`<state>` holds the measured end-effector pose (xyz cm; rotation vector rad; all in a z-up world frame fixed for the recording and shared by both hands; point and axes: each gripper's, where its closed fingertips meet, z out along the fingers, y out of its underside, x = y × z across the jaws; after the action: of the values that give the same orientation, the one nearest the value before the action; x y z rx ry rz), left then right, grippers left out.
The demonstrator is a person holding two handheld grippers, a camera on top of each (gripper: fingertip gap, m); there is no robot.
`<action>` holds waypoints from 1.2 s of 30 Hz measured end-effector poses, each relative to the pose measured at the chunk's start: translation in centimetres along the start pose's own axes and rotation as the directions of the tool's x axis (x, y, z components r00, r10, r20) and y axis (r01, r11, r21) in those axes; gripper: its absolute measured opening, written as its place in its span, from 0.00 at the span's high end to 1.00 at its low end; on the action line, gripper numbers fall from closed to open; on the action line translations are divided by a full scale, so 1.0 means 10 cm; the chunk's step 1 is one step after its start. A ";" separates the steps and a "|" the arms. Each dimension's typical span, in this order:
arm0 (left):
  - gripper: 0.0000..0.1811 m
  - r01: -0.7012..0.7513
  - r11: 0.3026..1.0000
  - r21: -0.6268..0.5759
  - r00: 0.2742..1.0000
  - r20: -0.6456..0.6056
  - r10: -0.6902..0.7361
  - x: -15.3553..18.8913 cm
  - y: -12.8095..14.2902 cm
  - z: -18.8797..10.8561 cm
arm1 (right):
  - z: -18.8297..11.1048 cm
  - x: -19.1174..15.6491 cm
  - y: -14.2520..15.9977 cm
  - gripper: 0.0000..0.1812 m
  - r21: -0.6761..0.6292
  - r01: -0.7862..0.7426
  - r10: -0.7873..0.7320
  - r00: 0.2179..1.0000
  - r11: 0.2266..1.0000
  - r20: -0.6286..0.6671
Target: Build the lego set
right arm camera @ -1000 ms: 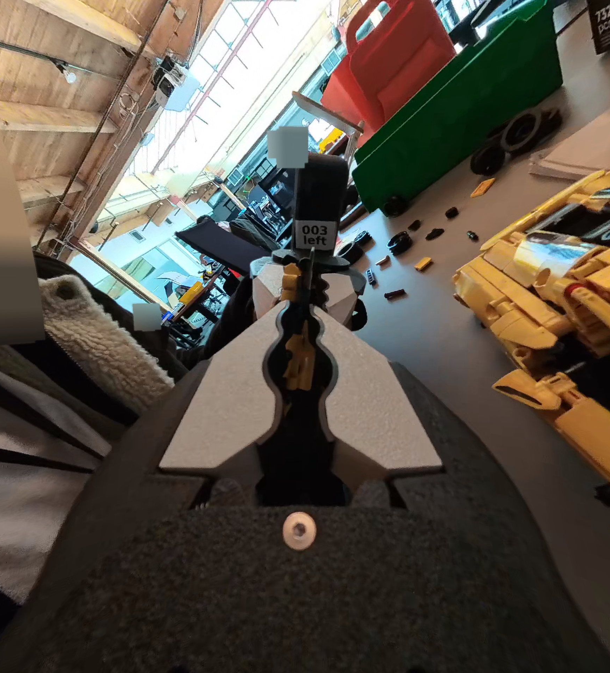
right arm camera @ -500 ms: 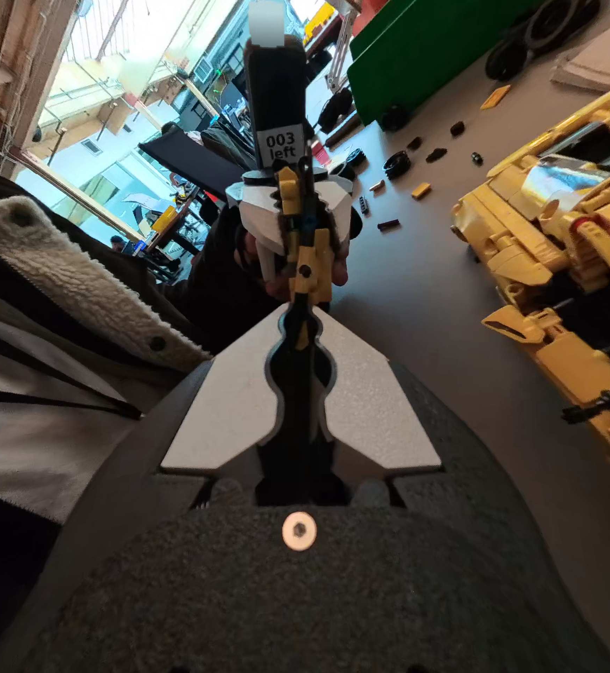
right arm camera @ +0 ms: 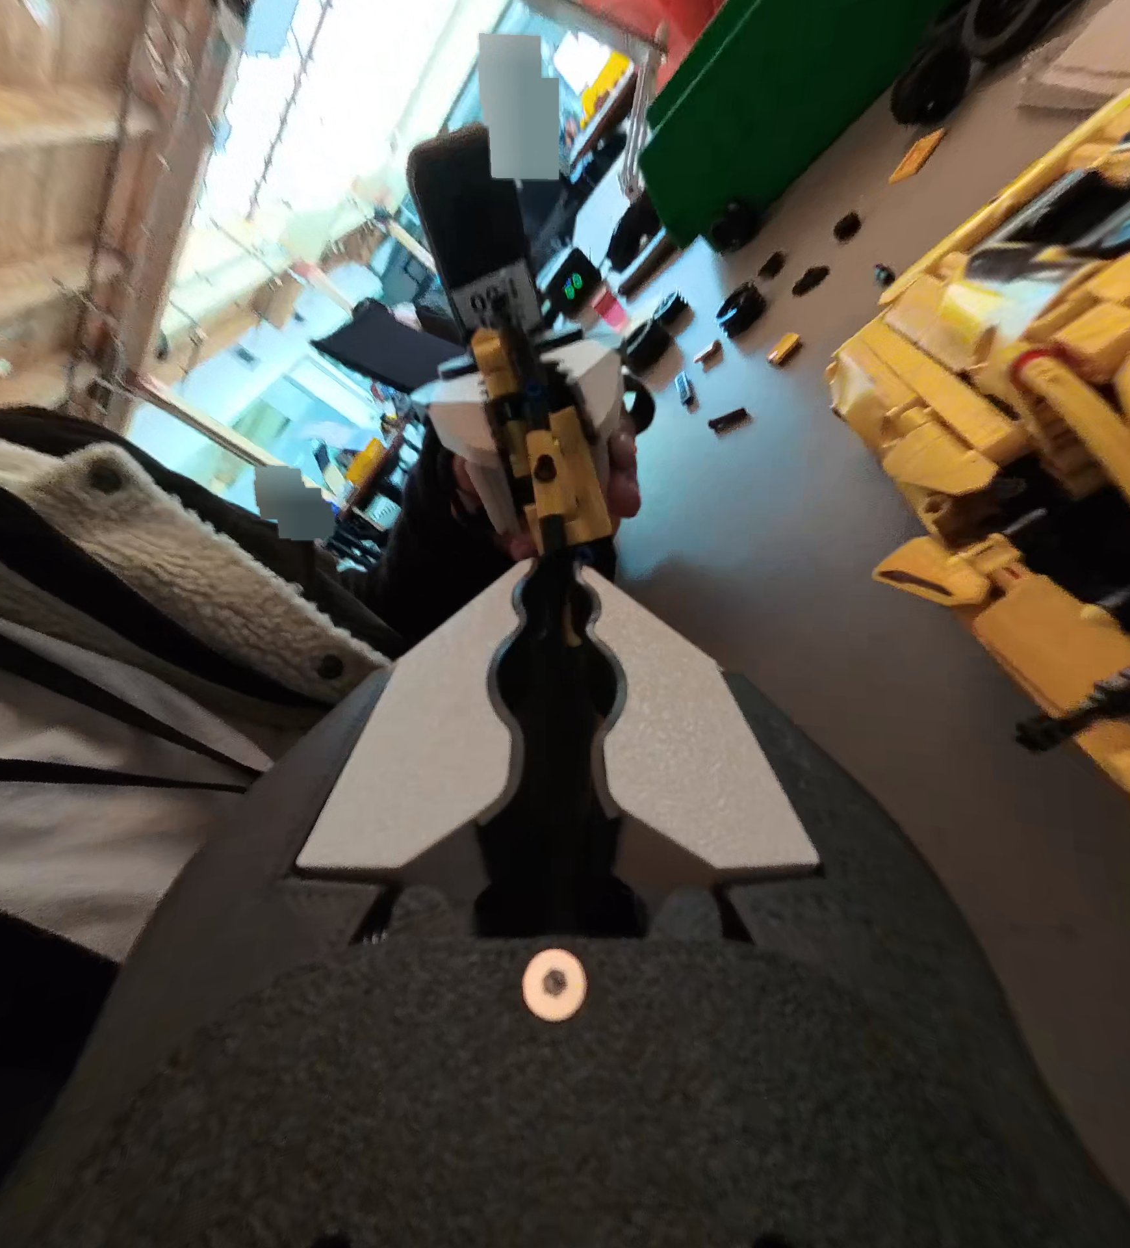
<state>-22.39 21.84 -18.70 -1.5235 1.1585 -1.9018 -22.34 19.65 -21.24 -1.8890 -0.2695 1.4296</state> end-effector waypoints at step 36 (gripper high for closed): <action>0.87 -0.107 0.978 -0.178 0.994 -0.028 0.103 0.12 0.29 0.14 | 0.09 -0.12 -0.17 0.96 -0.025 0.032 -0.030 0.997 0.999 0.068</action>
<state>-21.84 18.83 -20.27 -1.5056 1.4236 -1.7865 -23.14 20.49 -19.32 -1.8522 -0.3502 1.4773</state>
